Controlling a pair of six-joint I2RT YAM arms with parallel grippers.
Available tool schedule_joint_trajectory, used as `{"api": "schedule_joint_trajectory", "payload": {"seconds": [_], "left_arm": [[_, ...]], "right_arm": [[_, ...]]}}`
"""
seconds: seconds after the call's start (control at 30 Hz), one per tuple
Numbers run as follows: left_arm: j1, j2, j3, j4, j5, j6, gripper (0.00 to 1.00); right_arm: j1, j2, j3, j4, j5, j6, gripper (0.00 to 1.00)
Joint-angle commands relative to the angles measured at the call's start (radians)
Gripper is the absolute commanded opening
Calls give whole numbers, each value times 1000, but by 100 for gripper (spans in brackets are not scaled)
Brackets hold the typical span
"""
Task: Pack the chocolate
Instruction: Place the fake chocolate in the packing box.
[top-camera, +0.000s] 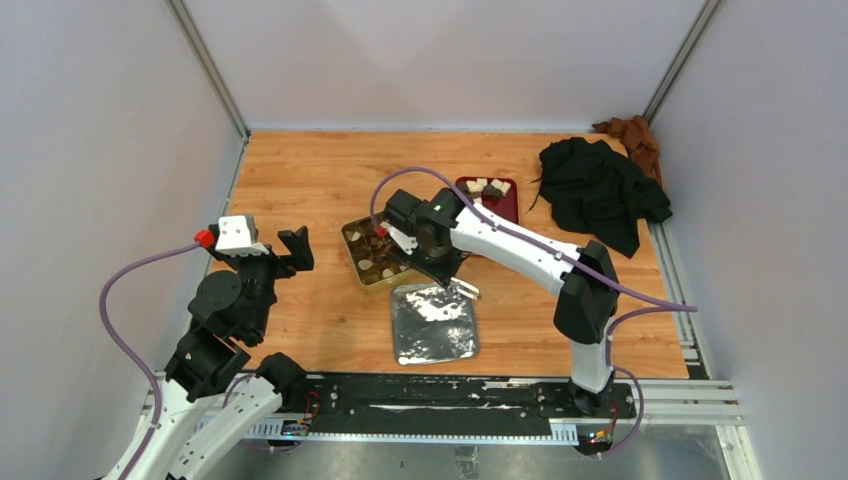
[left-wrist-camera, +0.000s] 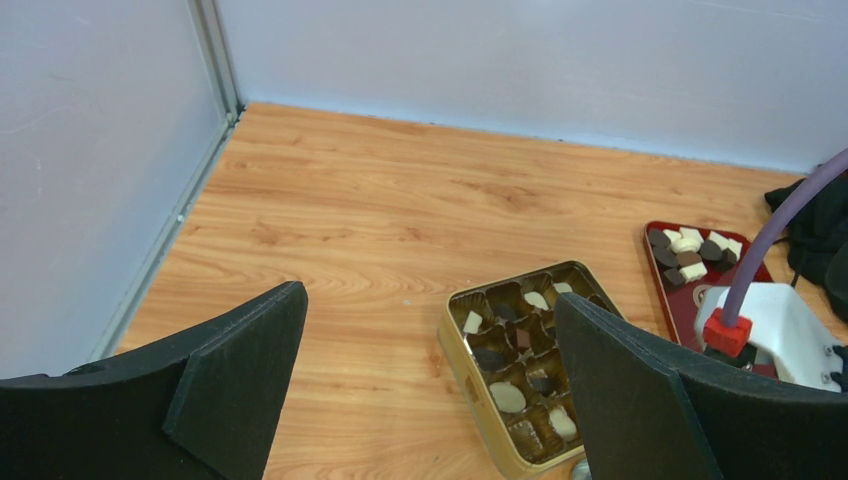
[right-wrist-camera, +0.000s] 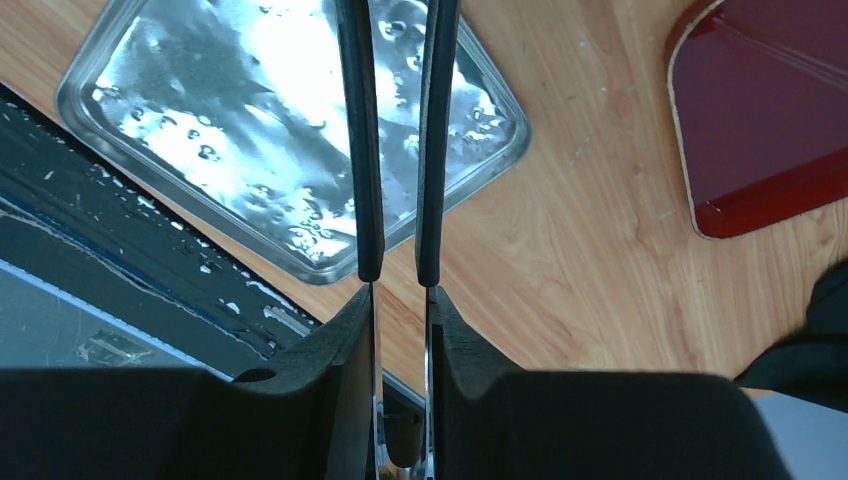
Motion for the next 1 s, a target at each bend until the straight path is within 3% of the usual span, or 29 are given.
{"api": "schedule_joint_trajectory", "payload": {"seconds": [0.0,0.5,0.97], "left_arm": [[5,-9,-11,23,-17,-4,100],[5,-9,-12,24,-13,-4,100],[5,-12,-13,25,-10,-4,100]], "right_arm": [[41,32,56,-38,-15,-23,12],[95,157,172,-53,-70,-63,13],[111,184,171,-72,-78,-79,19]]}}
